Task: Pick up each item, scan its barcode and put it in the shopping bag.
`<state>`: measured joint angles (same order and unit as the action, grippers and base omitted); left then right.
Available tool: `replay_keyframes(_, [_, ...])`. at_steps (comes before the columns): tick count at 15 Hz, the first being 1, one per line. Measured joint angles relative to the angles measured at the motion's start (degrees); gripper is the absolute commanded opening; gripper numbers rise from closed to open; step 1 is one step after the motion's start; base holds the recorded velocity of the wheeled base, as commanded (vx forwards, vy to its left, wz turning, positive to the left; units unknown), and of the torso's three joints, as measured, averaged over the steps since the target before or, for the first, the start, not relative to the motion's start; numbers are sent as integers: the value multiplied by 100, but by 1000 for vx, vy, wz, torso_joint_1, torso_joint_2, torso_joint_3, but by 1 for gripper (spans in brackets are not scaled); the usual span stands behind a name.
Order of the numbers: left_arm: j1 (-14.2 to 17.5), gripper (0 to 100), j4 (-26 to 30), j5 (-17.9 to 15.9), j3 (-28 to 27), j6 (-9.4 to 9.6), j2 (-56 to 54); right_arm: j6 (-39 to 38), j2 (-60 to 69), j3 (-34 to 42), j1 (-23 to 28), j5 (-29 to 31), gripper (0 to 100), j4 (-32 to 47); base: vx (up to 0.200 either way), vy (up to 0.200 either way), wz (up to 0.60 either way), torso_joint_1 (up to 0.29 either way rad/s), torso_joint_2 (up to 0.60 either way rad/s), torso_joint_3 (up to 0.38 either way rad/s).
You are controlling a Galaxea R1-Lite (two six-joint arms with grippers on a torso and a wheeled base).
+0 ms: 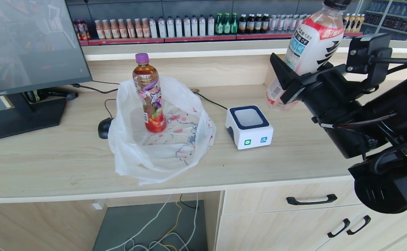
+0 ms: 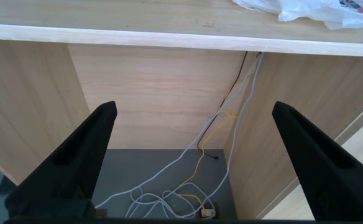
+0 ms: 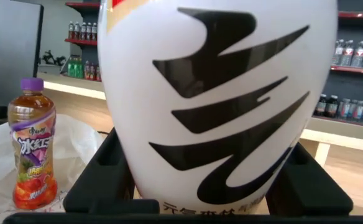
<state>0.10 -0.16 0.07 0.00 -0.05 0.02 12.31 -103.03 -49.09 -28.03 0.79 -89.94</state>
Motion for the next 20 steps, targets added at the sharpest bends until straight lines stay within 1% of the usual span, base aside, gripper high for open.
replay_keyframes(1, [-2,100,0,0,0,0,0,-88,-2,48,-6,166,0,0,0,0,0,0,0,0])
replay_keyframes(6, [-5,100,2,0,0,2,0,-249,-116,39,-78,388,0,2,0,0,0,0,0,0])
replay_keyframes(10, [4,100,0,-2,0,-11,0,-334,-267,-187,-102,449,0,-24,0,200,0,-4,1,2])
replay_keyframes(20, [-5,100,0,0,0,-11,0,-364,-407,-330,-122,449,0,-5,0,200,0,3,5,3])
